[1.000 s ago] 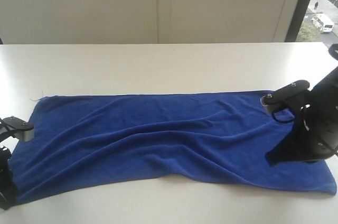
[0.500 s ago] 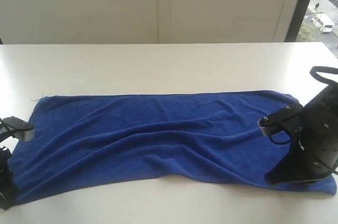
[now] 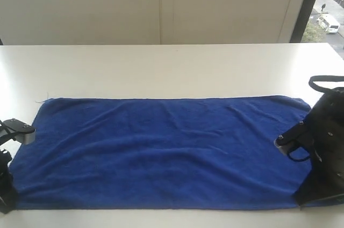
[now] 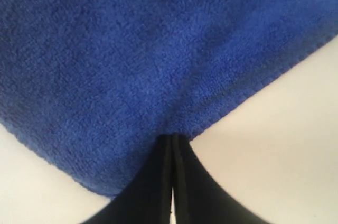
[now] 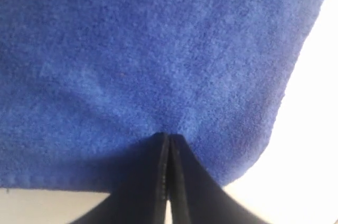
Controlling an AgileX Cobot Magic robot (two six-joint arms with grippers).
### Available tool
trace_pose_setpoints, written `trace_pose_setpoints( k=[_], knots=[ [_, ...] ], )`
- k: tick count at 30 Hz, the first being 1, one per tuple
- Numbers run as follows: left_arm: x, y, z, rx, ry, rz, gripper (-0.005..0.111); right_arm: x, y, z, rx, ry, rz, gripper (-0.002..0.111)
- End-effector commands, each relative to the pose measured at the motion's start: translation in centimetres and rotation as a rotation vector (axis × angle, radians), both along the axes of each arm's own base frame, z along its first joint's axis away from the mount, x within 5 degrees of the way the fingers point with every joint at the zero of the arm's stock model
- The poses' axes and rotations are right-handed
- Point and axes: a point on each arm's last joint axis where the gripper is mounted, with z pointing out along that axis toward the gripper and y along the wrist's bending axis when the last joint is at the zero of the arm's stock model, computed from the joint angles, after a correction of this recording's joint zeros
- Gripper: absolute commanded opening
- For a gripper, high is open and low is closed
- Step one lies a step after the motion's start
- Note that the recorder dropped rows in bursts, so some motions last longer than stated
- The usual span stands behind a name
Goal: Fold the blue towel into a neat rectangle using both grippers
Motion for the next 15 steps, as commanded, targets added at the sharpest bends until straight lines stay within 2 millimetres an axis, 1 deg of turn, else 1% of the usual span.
trace_pose_setpoints(
  k=[1,3,8,10,15],
  knots=[
    [-1.0,0.4,-0.5,0.033,0.075,-0.041,0.0,-1.8,-0.5,-0.9,-0.04,0.134,-0.056,0.0],
    [-1.1,0.4,-0.5,0.032,0.082,-0.042,0.0,-2.2,-0.6,-1.1,-0.043,0.149,-0.057,0.0],
    [-1.2,0.4,-0.4,0.031,0.096,-0.044,0.0,-2.3,-0.6,-1.0,-0.045,0.155,-0.063,0.0],
    [-1.1,0.2,-0.4,0.017,0.09,-0.025,0.0,-1.9,-0.5,-0.5,-0.035,0.117,-0.06,0.0],
    [-0.8,0.0,0.4,-0.003,0.04,-0.005,0.0,-0.8,-0.2,2.2,0.007,-0.05,-0.046,0.0]
  ],
)
